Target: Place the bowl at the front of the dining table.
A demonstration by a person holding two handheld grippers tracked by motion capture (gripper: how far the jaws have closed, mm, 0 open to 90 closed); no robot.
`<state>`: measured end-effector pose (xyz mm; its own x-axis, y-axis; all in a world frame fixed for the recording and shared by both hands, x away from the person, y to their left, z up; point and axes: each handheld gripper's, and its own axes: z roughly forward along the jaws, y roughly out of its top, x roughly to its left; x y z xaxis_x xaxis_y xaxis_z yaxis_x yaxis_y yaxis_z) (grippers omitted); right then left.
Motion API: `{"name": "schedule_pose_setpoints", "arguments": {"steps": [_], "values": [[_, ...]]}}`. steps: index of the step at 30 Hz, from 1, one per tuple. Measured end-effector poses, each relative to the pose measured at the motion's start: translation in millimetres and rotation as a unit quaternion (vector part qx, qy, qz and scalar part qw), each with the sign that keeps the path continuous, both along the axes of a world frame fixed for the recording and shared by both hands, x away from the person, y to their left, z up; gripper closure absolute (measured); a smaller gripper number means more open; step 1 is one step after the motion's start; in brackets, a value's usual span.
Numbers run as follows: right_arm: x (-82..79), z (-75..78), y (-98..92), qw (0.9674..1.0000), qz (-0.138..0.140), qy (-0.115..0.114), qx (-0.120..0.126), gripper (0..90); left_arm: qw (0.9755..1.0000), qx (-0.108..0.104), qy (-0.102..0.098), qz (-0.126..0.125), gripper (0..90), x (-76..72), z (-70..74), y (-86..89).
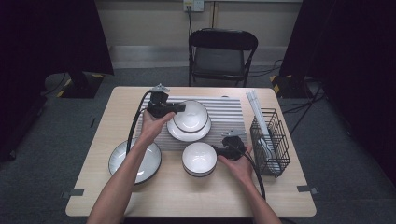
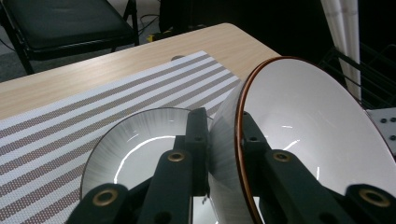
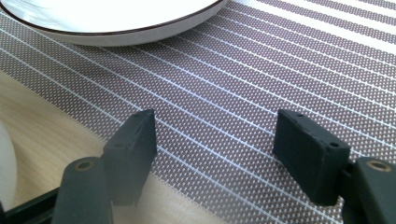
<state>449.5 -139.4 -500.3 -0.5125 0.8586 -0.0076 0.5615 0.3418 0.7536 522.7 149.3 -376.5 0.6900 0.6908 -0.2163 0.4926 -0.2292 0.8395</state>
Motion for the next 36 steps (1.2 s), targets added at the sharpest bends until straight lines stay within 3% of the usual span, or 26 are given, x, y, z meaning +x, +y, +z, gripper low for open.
{"name": "schedule_pose_setpoints", "arguments": {"steps": [5, 10, 15, 20, 30, 36], "values": [[0.0, 0.0, 0.0, 1.0000, 0.000, 0.000, 0.000, 29.7, 0.9999, 0.008, 0.003, 0.008, 78.9, 8.9, -3.0, -0.1], [0.1, 0.0, -0.1, 1.0000, 0.000, 0.000, 0.000, 29.7, 0.9998, -0.001, 0.007, 0.018, 79.3, 18.5, -9.1, 1.4], [0.0, 0.0, -0.1, 1.0000, -0.001, 0.000, -0.001, 29.7, 0.9994, 0.024, 0.012, 0.022, 79.0, 28.0, -14.1, -3.0], [0.0, 0.0, -0.1, 1.0000, -0.001, 0.000, -0.001, 29.7, 0.9991, 0.026, 0.023, 0.025, 78.7, 31.4, -25.4, -5.3], [0.1, 0.0, -0.1, 1.0000, 0.000, 0.000, 0.000, 29.7, 0.9981, 0.018, 0.035, 0.047, 78.9, 35.3, -43.3, -2.5], [0.0, 0.0, -0.1, 1.0000, -0.001, 0.000, -0.001, 29.7, 0.9975, 0.013, 0.052, 0.048, 78.7, 40.3, -50.4, 1.3]]}}
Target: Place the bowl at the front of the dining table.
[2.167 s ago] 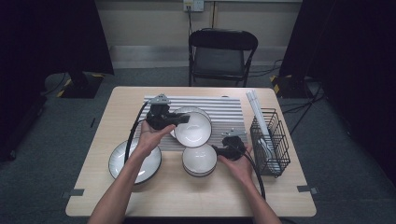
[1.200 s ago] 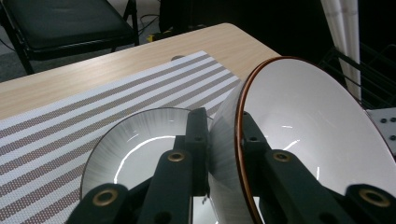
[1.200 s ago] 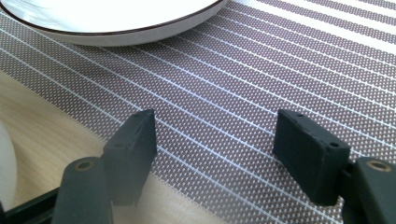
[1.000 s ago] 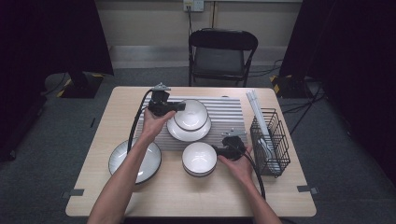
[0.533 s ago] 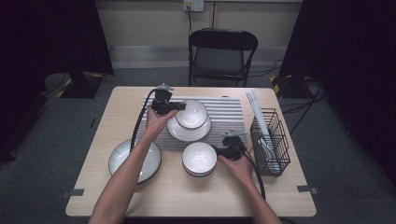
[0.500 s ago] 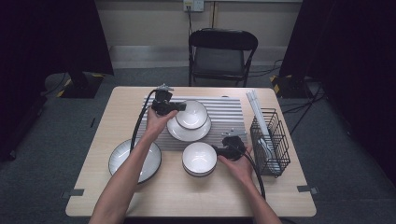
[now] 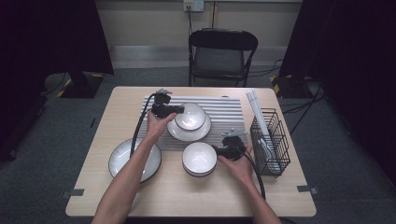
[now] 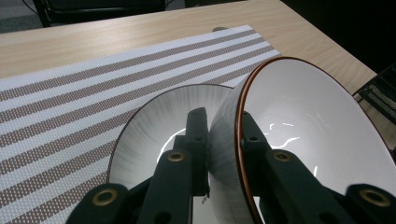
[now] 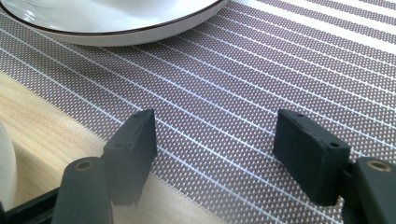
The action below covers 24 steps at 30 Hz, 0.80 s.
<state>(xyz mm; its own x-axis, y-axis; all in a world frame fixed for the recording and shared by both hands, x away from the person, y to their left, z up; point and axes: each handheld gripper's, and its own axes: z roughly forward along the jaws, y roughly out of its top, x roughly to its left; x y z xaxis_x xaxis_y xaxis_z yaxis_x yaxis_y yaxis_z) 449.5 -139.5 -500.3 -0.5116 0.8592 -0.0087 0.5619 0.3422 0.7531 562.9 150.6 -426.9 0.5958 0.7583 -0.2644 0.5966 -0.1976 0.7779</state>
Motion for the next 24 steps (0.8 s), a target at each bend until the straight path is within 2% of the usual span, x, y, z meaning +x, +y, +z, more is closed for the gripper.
{"name": "schedule_pose_setpoints", "arguments": {"steps": [15, 21, 24], "values": [[0.0, -0.1, 0.0, 1.0000, 0.000, 0.000, 0.001, 29.7, 0.9997, 0.013, 0.022, 0.003, 78.5, 2.5, -19.5, 5.8], [0.0, -0.1, 0.1, 1.0000, 0.000, 0.000, 0.001, 29.7, 0.9994, 0.008, 0.032, 0.006, 78.5, 4.1, -25.2, 7.8], [0.0, -0.1, 0.0, 1.0000, 0.000, 0.000, 0.001, 29.7, 0.9995, 0.007, 0.031, 0.004, 78.5, 4.5, -25.6, 6.6]]}}
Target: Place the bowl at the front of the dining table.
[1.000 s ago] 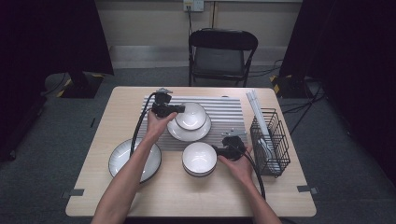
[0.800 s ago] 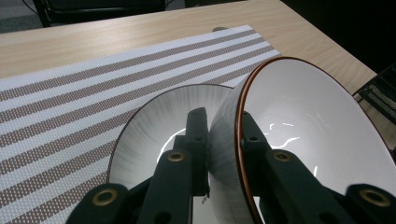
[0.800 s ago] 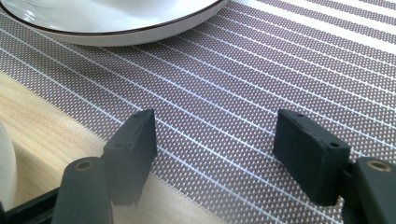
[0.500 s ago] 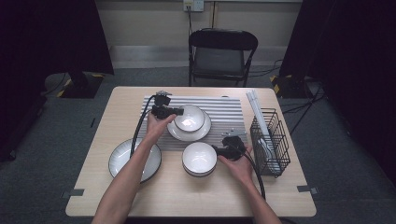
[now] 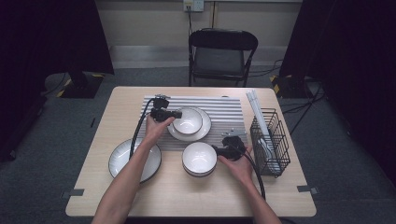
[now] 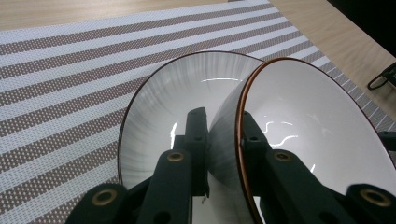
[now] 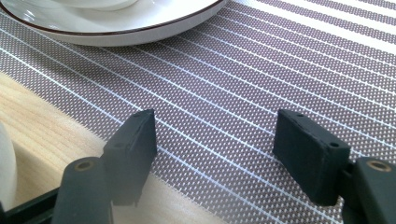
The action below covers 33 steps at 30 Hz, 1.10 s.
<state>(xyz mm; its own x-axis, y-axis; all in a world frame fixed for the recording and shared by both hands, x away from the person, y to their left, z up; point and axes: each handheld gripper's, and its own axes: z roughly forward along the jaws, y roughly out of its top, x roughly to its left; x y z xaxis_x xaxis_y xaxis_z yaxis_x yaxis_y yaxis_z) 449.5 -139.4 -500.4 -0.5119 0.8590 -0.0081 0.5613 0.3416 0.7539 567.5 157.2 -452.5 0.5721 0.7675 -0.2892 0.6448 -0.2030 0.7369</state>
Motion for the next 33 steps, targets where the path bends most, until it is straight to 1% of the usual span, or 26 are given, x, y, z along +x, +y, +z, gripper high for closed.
{"name": "schedule_pose_setpoints", "arguments": {"steps": [4, 7, 10, 12, 14, 15, 17, 22, 24, 27, 30, 31, 33], "values": [[0.0, 0.0, 0.0, 1.0000, 0.000, 0.000, 0.000, 29.7, 1.0000, -0.005, 0.004, 0.005, 79.0, 1.5, -2.4, -0.1], [0.0, 0.0, 0.0, 1.0000, 0.000, 0.000, 0.000, 29.7, 1.0000, -0.002, 0.003, 0.007, 79.6, 2.5, -3.9, -0.7], [0.0, 0.0, 0.0, 1.0000, 0.000, 0.000, 0.000, 29.7, 0.9998, 0.002, 0.005, 0.017, 80.1, 5.6, -5.0, -0.8], [0.0, 0.0, 0.0, 1.0000, 0.000, 0.000, 0.000, 29.7, 0.9998, -0.004, 0.010, 0.018, 80.5, 6.4, -7.4, 0.4], [0.0, 0.0, 0.0, 1.0000, 0.000, 0.000, 0.000, 29.7, 0.9998, 0.002, 0.008, 0.017, 81.1, 6.4, -8.2, 0.4], [0.0, 0.0, 0.0, 1.0000, 0.000, 0.000, 0.000, 29.7, 0.9998, -0.001, 0.008, 0.017, 81.2, 6.9, -8.5, 0.7], [0.0, 0.0, 0.0, 1.0000, 0.000, 0.000, 0.000, 29.7, 0.9998, 0.002, 0.009, 0.020, 81.1, 7.2, -8.8, 0.4], [0.0, 0.0, 0.0, 1.0000, 0.000, 0.000, 0.000, 29.7, 0.9997, -0.001, 0.010, 0.025, 81.1, 8.7, -10.9, -1.4], [0.0, 0.0, 0.0, 1.0000, 0.000, 0.000, 0.000, 29.7, 0.9996, 0.004, 0.005, 0.029, 81.1, 8.6, -10.7, -2.4], [0.0, 0.1, 0.0, 1.0000, 0.000, 0.000, -0.001, 29.7, 0.9995, 0.002, 0.005, 0.030, 81.0, 9.5, -10.8, -3.6], [0.0, 0.0, 0.0, 1.0000, 0.000, 0.000, 0.000, 29.7, 0.9996, 0.011, 0.005, 0.027, 81.2, 10.2, -9.6, -5.8], [0.0, 0.0, 0.0, 1.0000, 0.000, 0.000, 0.000, 29.7, 0.9996, 0.015, 0.002, 0.026, 81.3, 10.3, -9.5, -6.7], [0.0, 0.1, 0.0, 1.0000, 0.000, 0.000, -0.001, 29.7, 0.9995, 0.010, 0.003, 0.029, 81.2, 10.4, -9.7, -8.3]]}}
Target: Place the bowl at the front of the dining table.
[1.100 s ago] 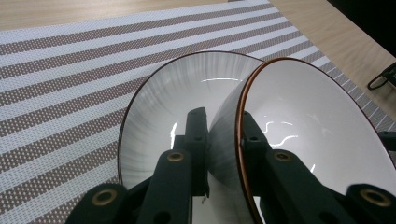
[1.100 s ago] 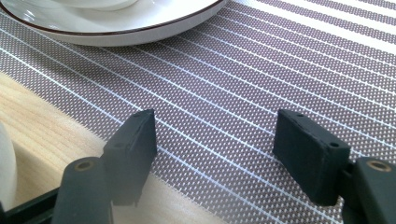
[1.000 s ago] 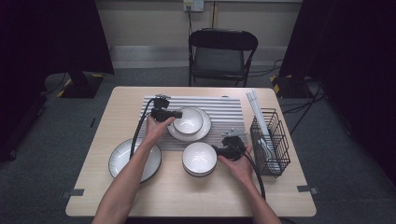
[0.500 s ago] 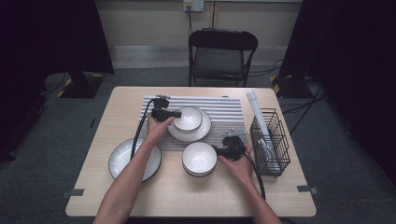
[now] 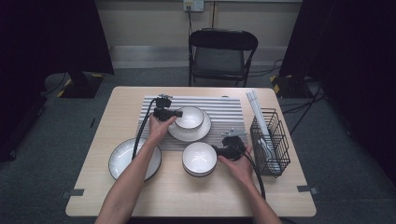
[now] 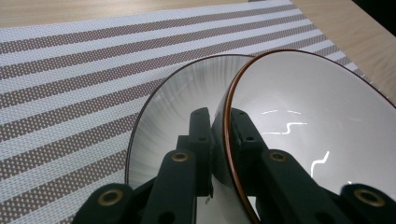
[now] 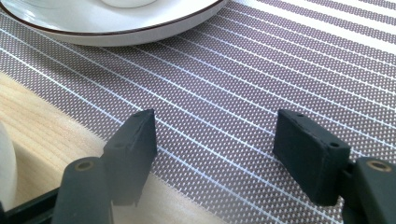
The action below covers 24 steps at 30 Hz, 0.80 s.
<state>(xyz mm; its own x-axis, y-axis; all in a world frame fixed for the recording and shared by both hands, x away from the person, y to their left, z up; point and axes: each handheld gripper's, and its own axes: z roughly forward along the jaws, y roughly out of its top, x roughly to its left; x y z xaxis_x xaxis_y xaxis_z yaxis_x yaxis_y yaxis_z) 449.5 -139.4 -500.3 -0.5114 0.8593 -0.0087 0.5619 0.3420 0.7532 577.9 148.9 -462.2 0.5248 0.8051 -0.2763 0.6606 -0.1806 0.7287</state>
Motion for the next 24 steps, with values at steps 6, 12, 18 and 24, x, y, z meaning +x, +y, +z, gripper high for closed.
{"name": "schedule_pose_setpoints", "arguments": {"steps": [6, 12, 18, 24], "values": [[0.0, -0.1, 0.0, 1.0000, 0.000, 0.000, 0.001, 29.7, 1.0000, 0.000, 0.003, -0.007, 81.1, -0.4, 0.5, -1.7], [0.0, -0.1, 0.0, 1.0000, 0.000, 0.000, 0.001, 29.7, 0.9999, -0.002, 0.007, -0.015, 79.7, 0.0, 0.3, 0.0], [0.0, -0.1, 0.0, 1.0000, 0.000, 0.000, 0.000, 29.7, 0.9999, -0.005, 0.005, -0.008, 63.9, -0.2, 3.3, 5.0], [0.0, -0.1, 0.0, 1.0000, 0.000, 0.000, 0.001, 29.7, 0.9999, -0.003, 0.004, -0.010, 45.2, -2.4, 7.7, 8.7]]}}
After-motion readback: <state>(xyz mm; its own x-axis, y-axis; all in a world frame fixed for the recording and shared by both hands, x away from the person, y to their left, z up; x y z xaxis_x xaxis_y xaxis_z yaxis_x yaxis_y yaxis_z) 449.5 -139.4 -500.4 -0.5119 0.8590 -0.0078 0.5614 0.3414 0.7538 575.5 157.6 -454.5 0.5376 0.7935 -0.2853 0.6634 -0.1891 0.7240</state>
